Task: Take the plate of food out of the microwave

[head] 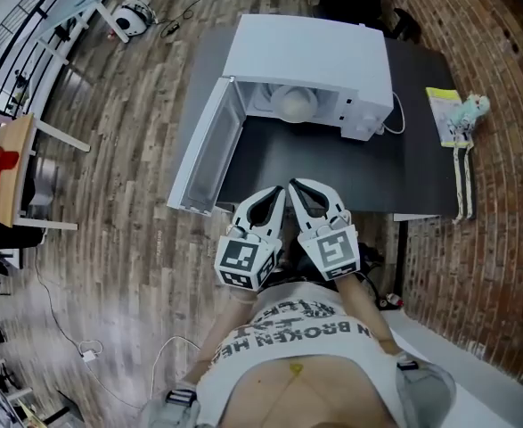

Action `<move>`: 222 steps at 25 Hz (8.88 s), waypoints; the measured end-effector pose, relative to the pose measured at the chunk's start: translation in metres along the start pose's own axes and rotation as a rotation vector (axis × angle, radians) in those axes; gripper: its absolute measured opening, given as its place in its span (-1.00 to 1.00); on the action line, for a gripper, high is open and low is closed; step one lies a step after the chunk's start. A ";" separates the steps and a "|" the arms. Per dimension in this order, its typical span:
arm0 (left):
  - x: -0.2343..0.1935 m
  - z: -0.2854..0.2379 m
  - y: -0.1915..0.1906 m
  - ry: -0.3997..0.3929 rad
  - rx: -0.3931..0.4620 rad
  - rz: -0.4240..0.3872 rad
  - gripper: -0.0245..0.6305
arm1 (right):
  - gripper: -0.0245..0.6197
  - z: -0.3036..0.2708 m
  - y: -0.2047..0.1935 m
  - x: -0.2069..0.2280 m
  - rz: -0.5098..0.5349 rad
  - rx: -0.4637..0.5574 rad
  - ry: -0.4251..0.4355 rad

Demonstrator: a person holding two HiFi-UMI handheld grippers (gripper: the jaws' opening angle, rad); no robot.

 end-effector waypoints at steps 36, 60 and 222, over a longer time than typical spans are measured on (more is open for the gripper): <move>-0.059 -0.136 0.037 -0.002 -0.018 -0.003 -0.91 | -0.90 -0.089 -0.003 0.121 -0.051 -0.004 -0.001; -0.137 -0.183 0.051 -0.288 -0.070 -0.038 -0.91 | -0.90 -0.168 -0.005 0.136 -0.098 -0.088 -0.298; -0.219 -0.291 -0.132 -0.034 -0.207 1.238 -0.88 | -0.80 -0.218 -0.222 0.234 -1.383 -0.053 -0.121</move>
Point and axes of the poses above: the fingertips, and each gripper's own axes: z backward along the fingers, x to its right, y out of its top, the point moved 2 cm from there along z, backward along the fingers, and after that the axes turned 2 degrees about -x, right-handed, at the moved point
